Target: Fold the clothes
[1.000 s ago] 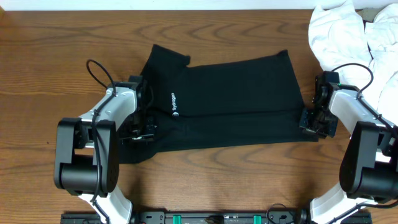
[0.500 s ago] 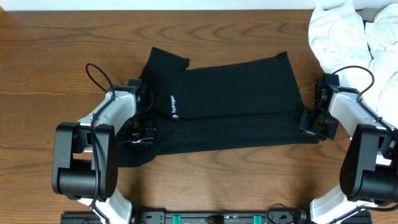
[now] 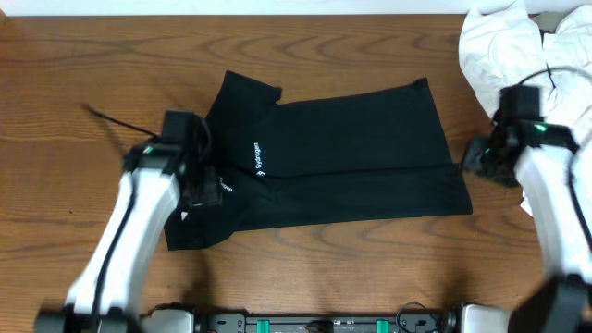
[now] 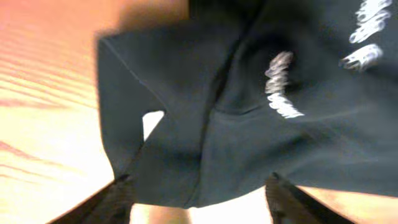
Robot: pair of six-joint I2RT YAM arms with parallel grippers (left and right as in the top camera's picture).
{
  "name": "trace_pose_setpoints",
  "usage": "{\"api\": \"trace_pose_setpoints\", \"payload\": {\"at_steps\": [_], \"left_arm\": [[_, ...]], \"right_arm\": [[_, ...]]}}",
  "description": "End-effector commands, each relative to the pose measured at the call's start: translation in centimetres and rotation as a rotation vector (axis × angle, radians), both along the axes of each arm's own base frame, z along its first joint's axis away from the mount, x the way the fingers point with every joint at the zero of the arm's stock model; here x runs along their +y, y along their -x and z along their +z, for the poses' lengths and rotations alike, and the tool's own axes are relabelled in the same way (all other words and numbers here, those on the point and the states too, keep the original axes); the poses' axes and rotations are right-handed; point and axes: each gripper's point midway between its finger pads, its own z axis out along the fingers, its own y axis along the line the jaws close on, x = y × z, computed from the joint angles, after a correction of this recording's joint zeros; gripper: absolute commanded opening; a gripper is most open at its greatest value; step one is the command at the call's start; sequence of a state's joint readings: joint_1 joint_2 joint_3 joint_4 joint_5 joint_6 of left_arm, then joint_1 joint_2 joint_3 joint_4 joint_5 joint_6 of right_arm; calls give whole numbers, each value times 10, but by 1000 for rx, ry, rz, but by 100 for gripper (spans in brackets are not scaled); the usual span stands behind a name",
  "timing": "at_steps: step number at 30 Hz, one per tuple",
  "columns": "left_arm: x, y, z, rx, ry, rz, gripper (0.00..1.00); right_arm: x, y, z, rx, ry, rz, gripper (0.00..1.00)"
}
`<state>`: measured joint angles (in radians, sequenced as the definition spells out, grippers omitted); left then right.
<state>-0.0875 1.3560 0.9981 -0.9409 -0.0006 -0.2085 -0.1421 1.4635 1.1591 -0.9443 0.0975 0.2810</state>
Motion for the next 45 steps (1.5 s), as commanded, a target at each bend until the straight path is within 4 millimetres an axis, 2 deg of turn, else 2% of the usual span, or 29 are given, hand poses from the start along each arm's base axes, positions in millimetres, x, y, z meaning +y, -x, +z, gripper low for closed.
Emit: {"api": "trace_pose_setpoints", "payload": {"at_steps": [1, 3, 6, 8, 11, 14, 16, 18, 22, 25, 28, 30, 45], "left_arm": [[2, -8, 39, -169, 8, 9, 78], [1, -16, 62, -287, 18, 10, 88], [-1, -33, 93, -454, 33, -5, 93], [-13, -45, 104, -517, 74, -78, 93], [-29, -67, 108, -552, 126, -158, 93], [-33, -94, 101, -524, 119, -189, 93], [-41, -126, 87, -470, 119, -266, 93], [-40, -151, 75, -435, 97, -304, 93], [-18, -201, 50, -386, 85, -234, 91], [-2, -222, 32, -358, 111, -193, 87], [16, -227, 8, -314, 121, -146, 84], [18, -227, -5, -287, 146, -140, 83], [2, -215, -84, -117, 238, -167, 82]], "right_arm": [[-1, 0, 41, -130, 22, 6, 64], [0, 2, 57, -190, 30, 6, 65], [2, 2, 76, -256, 43, 36, 67], [10, 0, 83, -292, 24, 100, 67], [22, 0, 86, -303, -4, 184, 68], [23, 2, 84, -291, -12, 193, 68], [23, 3, 84, -289, -10, 192, 68], [23, 3, 84, -288, -10, 192, 69], [23, 5, 82, -275, -6, 205, 68], [23, 6, 81, -272, -6, 205, 68], [23, 6, 82, -273, -6, 205, 68], [23, 5, 81, -273, -6, 204, 68], [23, 5, 77, -258, -10, 204, 66]]}}
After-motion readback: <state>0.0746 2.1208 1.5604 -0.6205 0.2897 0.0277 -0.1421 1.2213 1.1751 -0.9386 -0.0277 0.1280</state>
